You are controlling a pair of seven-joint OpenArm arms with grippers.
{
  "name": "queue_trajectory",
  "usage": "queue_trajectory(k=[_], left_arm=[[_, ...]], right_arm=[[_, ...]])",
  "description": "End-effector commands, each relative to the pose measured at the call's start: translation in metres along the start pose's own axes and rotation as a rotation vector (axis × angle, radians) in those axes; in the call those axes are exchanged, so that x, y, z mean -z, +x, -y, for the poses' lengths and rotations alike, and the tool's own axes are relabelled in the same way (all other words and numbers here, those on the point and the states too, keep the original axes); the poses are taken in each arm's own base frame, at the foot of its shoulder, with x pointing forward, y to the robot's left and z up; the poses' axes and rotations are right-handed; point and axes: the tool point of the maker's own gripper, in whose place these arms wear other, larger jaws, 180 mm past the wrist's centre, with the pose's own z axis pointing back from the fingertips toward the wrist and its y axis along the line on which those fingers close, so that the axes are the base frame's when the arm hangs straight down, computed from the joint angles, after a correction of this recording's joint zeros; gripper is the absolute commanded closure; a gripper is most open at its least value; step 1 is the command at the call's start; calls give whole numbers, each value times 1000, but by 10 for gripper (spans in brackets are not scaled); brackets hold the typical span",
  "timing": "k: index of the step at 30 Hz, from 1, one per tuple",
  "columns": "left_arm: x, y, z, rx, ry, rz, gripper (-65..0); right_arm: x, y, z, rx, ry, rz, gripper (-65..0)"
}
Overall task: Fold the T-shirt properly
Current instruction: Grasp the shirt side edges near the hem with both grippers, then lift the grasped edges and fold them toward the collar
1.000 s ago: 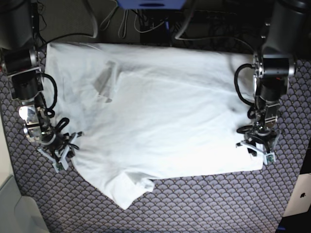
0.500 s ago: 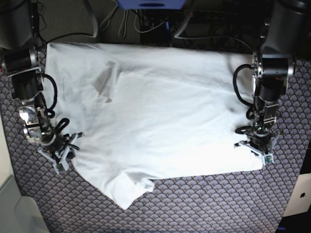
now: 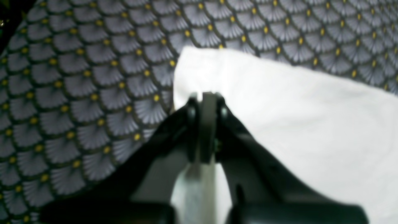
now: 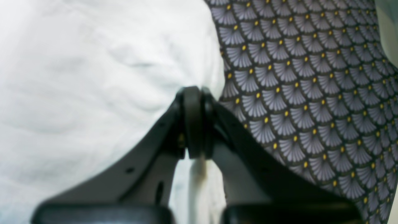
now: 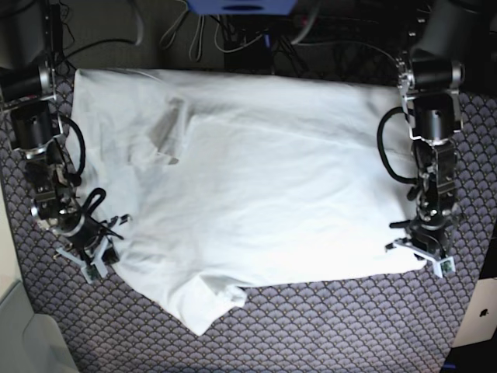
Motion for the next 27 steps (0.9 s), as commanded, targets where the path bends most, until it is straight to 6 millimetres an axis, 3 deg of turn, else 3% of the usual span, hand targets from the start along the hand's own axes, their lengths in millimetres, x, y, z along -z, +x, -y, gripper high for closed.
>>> queue_trajectory(k=[1, 7, 16, 27], left_arm=[[-3, 34, -2, 0, -3, 86, -3], [-16, 37, -3, 11, -8, 92, -3], [-5, 25, -8, 2, 11, 46, -26], [17, 12, -8, -46, 22, -48, -506]], right_arm=[[-3, 25, 16, -7, -29, 65, 0], [-3, 22, 14, -6, -25, 61, 0], [-12, 22, 15, 24, -41, 95, 0], [-17, 18, 25, 13, -57, 83, 0]])
